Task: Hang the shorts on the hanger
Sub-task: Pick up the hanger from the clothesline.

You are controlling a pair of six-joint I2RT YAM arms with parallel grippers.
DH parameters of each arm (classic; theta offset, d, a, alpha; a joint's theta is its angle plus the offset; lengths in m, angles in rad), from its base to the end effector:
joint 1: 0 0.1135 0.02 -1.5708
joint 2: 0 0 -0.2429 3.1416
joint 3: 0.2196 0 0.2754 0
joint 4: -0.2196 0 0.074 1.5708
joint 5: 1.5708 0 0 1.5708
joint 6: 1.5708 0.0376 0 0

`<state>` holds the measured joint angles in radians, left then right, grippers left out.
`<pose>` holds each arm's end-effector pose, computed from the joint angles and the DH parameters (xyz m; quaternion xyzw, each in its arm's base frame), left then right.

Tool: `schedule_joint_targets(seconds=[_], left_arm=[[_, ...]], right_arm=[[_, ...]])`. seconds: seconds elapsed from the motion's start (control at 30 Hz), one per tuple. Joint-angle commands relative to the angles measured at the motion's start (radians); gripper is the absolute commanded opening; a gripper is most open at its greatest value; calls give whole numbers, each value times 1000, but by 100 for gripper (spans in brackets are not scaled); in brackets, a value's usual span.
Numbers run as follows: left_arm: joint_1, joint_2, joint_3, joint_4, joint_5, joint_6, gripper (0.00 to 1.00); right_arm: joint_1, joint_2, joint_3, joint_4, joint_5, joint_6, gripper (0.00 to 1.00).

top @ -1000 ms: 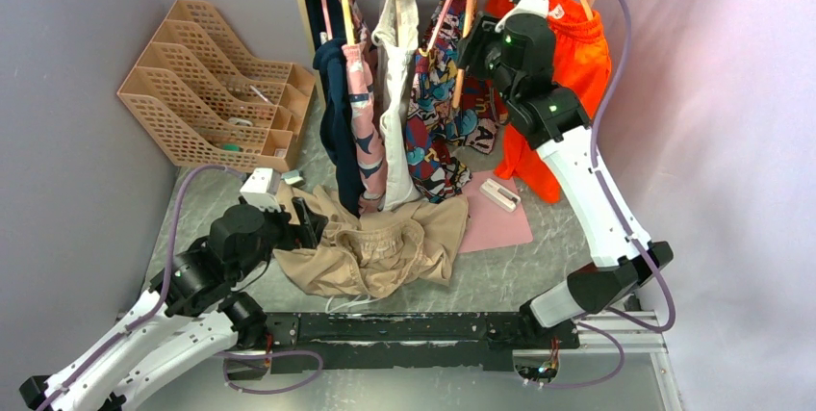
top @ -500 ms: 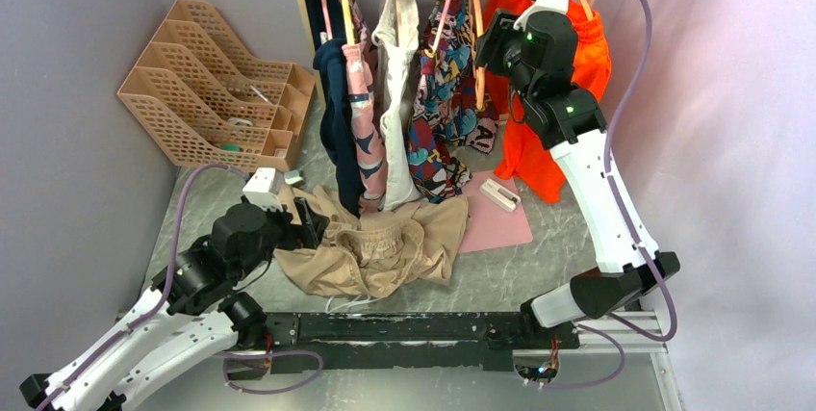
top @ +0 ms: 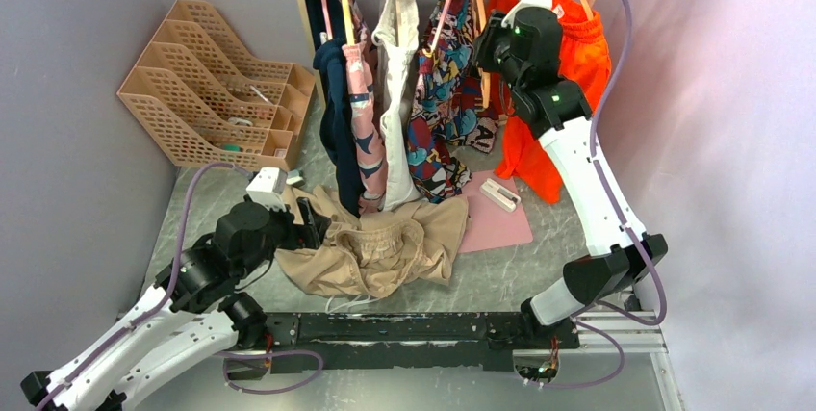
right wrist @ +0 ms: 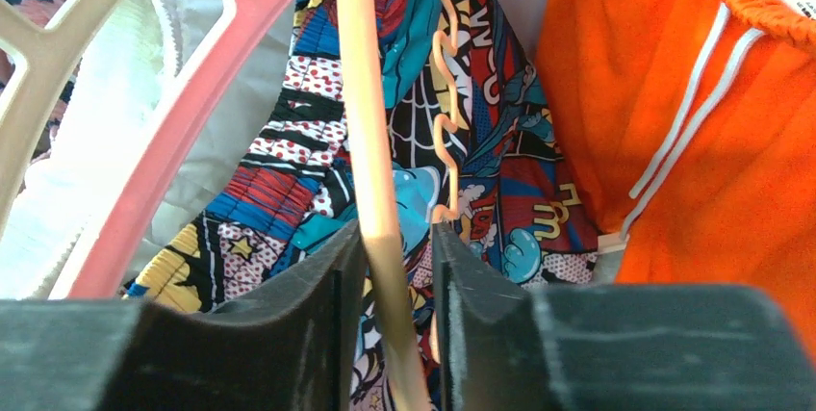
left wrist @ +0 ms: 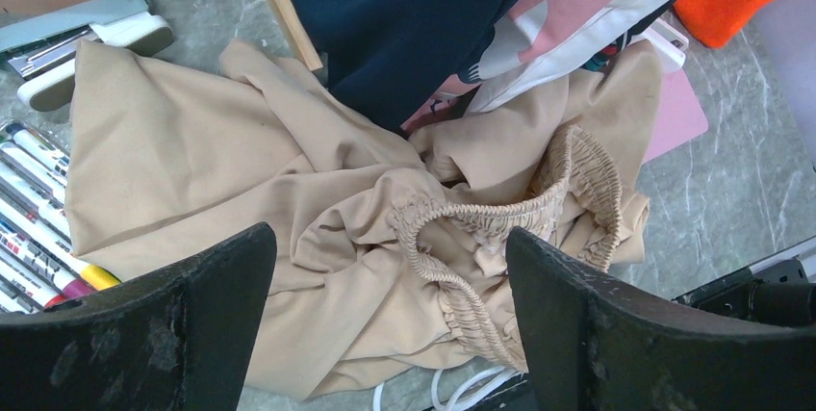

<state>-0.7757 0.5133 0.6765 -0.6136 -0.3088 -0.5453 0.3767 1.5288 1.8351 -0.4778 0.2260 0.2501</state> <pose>0.1242 -0.1058 0.2878 0.0151 0.8409 -0.2192 0.4945 0.3351 0.1235 0.4756 0.0244 0.7633 0.1152 0.6353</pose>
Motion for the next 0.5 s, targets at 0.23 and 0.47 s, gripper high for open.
schedule_joint_targets(seconds=[0.23,0.47], left_arm=[[3,-3,-9,37,19,16,92],[3,3,-8,37,21,17,92]], right_arm=[[-10,7,68,31,39,-37,13],[-18,-21,49,42,67,-71,5]])
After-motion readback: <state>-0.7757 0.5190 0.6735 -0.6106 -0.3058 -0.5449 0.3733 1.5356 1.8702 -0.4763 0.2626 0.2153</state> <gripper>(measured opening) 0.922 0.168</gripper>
